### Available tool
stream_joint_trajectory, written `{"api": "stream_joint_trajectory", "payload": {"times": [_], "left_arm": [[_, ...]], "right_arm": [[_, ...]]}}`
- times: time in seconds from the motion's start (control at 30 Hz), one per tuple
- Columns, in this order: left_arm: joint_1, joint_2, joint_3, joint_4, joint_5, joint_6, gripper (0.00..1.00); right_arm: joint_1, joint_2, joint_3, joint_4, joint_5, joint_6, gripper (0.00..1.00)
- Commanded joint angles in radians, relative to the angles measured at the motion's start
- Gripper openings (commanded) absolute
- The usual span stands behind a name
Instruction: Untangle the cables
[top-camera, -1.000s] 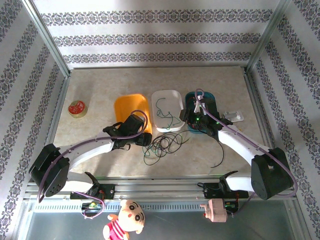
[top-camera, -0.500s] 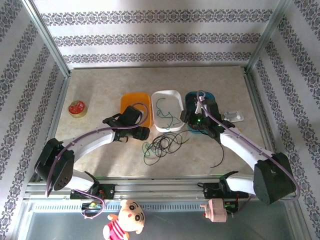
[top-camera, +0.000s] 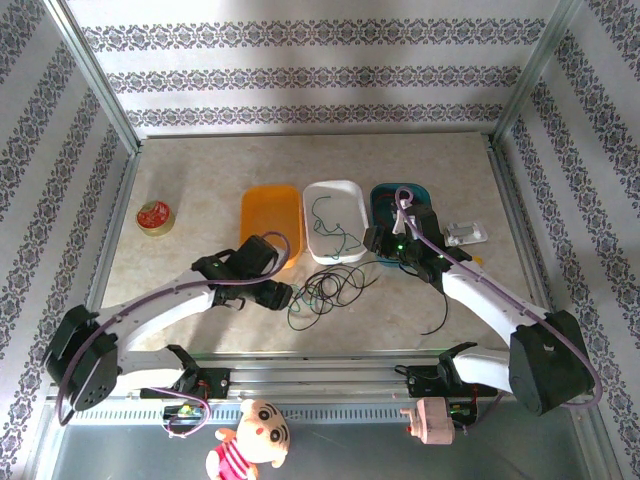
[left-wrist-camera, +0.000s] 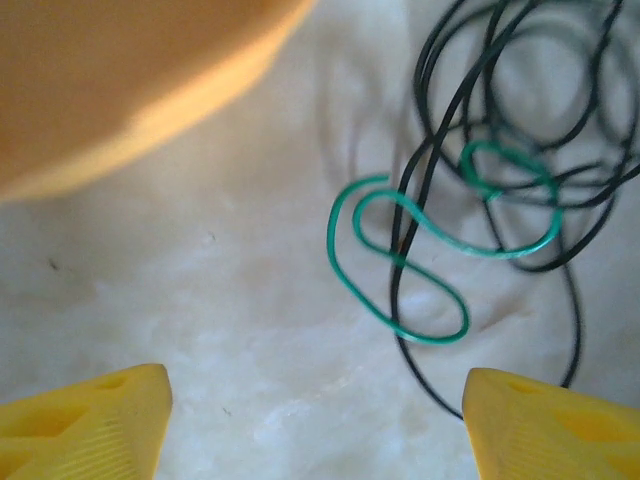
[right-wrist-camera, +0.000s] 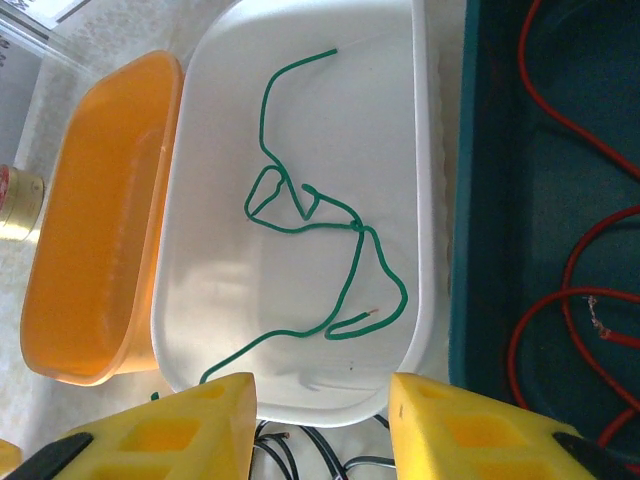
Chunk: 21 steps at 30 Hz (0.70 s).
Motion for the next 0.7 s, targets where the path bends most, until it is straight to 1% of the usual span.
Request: {"api": "stream_joint_trajectory", "payload": {"times": [0.0,0.1,0.27,0.47,0.67], "left_arm": [[-0.011,0.046,-0.018,0.038,-0.028,-0.075,0.73],[-0.011,0.092,-0.024,0.092,-0.032,-0.087,0.71],[-0.011,0.13,-0.047,0.202,0.012,-0.083,0.69],[-0.011,0.183,-0.034,0.223,-0.046,-0.081,0.63],[-0.01,0.218,-0.036,0.257,-0.063,-0.086,0.59]], "right_arm": [[-0.012,0.016,0.006,0.008,-0.013,-0.02,0.39],[-0.012,0.022,0.009,0.004,-0.017,-0.022,0.39],[-0.011,0.019,0.0,0.005,-0.025,-0.019,0.39],[-0.011,0.008,-0.008,0.0,-0.031,-0.019,0.39],[-0.012,-0.004,-0.01,-0.011,-0.031,-0.023,0.39]]}}
